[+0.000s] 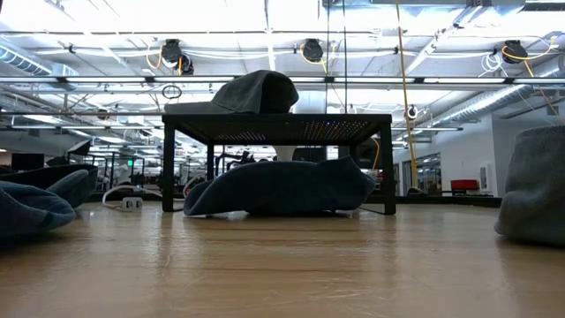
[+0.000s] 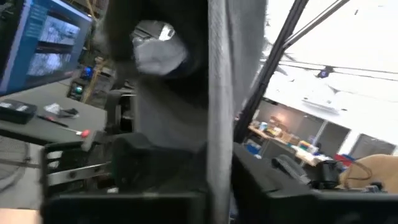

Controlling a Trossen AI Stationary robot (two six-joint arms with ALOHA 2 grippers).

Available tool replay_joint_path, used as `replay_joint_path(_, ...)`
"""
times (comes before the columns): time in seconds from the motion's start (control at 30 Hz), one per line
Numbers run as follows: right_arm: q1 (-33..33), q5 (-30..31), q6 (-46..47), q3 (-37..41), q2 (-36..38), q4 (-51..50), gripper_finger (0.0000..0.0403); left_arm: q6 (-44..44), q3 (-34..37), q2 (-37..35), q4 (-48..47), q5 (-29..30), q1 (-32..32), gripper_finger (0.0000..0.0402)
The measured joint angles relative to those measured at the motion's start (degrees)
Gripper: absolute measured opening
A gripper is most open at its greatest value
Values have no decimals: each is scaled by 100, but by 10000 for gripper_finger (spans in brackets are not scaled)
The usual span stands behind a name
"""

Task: Pick & Place hat
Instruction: Stack the top gray cap on the gray cap on the shelf

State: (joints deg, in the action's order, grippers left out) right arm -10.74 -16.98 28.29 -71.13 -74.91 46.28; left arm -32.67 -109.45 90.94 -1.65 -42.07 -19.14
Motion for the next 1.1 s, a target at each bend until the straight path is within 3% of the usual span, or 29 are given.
replay_joint_path(0.07, -2, 0, 96, 0, 0, -40, 46, -33, 0, -4, 11, -2, 3, 14)
replay_joint_path(0.27, -11, -532, 436, 0, 70, -443, 78, -266, 2, -2, -2, -470, -153, 8)
replay_joint_path(0.4, -159, -1222, 660, 0, 348, -1454, 120, -673, 2, -9, 41, -1010, -292, 7)
replay_joint_path(0.6, -254, -1319, 241, 2, 838, -2602, 194, -1111, 2, -43, 43, -1612, -513, 7)
replay_joint_path(0.73, -256, -1295, -45, 2, 999, -2640, 228, -1428, -2, -46, 30, -2000, -641, 7)
replay_joint_path(0.9, -258, -562, -470, 2, 1006, -2588, 244, -1681, -2, -38, 6, -2225, -669, 7)
replay_joint_path(1.1, -225, -982, -671, 2, 823, -1945, 233, -1808, -2, -28, -207, -2237, -669, 7)
